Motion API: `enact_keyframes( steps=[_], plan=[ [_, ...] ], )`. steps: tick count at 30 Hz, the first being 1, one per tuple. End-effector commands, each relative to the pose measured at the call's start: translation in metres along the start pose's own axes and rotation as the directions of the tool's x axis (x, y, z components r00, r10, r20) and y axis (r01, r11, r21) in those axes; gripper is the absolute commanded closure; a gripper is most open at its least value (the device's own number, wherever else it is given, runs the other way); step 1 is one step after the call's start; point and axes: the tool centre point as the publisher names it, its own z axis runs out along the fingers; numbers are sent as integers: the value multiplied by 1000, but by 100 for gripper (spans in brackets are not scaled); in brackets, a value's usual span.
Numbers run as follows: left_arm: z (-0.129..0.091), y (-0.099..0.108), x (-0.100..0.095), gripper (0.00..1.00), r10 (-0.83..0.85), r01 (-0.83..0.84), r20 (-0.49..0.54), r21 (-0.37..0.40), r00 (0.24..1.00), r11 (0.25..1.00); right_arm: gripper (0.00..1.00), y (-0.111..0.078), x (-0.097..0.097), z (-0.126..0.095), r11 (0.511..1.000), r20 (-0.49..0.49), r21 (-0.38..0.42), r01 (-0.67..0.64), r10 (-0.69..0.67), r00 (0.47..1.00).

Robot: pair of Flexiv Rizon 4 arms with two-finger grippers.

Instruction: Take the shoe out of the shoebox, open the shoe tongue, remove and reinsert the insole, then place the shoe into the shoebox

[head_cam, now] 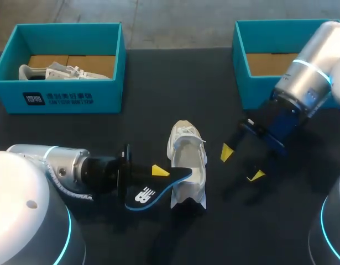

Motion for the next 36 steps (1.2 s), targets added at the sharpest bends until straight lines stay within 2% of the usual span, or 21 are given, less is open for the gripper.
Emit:
enact_keyframes(
  steps=[1, 8, 19, 36],
  plan=[
    [1, 0, 1, 100, -2, 2, -4, 0, 1000, 1000, 0, -17, -5, 4, 965, -31, -262, 22, -32, 999],
    [4, -1, -1, 100, -20, 20, -5, 8, 1000, 1000, 0, -19, -2, 9, 933, -50, -359, 28, -49, 998],
    [7, -1, -3, 100, -49, 49, -5, 18, 999, 999, 0, -18, -2, 15, 903, -83, -429, 38, -82, 993],
    [8, -6, -6, 100, -101, 100, 12, 22, 995, 995, 0, -24, 0, 27, 875, -111, -476, 83, -153, 982]
  ],
)
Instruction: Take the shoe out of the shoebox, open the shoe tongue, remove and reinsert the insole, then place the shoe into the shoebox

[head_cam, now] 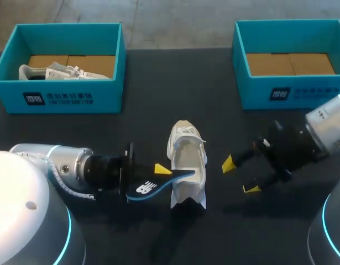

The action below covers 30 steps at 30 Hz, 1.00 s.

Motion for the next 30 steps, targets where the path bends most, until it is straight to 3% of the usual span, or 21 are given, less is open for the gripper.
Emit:
enact_keyframes(
  steps=[1, 17, 23, 30],
  plan=[
    [2, -4, -3, 100, -2, 2, 4, -6, 1000, 1000, 0, -7, -2, 0, 997, -4, -78, 1, -1, 1000],
    [2, -6, -6, 100, 27, -27, -22, -24, 999, 999, 0, -7, -2, 0, 997, -4, -78, 1, -1, 1000],
    [-2, 3, -6, 100, -6, 8, 52, -35, 999, 999, 0, -9, -4, 4, 993, -17, -107, 42, -44, 999],
    [5, 7, -4, 100, -59, 60, 50, -32, 997, 998, 0, -15, -4, 7, 987, -36, -136, 89, -95, 995]
  ],
)
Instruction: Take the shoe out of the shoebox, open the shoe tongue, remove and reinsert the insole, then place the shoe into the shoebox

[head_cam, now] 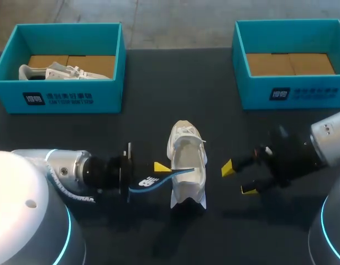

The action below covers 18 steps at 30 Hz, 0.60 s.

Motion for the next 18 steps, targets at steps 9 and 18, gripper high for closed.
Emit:
enact_keyframes(
  steps=[9, 18],
  plan=[
    [8, 6, -2, 100, -28, 28, -3, -18, 1000, 999, 0, -14, -4, 6, 998, -14, -36, 49, -49, 999],
    [7, 15, -3, 100, -56, 56, 4, -42, 998, 998, 0, -15, -6, 10, 996, -16, -50, 68, -69, 997]
  ],
)
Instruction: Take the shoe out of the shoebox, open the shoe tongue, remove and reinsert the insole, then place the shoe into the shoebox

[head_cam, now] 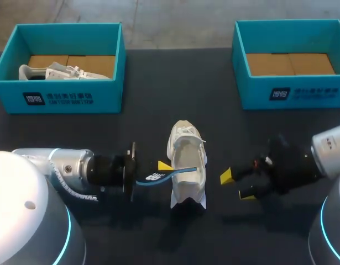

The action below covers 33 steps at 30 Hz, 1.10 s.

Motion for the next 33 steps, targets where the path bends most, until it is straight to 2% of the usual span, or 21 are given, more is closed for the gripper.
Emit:
enact_keyframes(
  steps=[1, 12, 33],
  plan=[
    [3, 4, 0, 100, -5, 5, 0, -8, 1000, 1000, 0, -3, -1, 2, 1000, -5, -9, 8, -9, 1000],
    [7, 14, 1, 100, -16, 16, -9, -18, 1000, 1000, 0, -4, -1, 4, 1000, -1, -16, 21, -21, 1000],
    [2, 14, -2, 100, -40, 40, -10, -18, 999, 999, 0, -9, 3, 12, 996, 30, -36, 86, -85, 996]
  ],
)
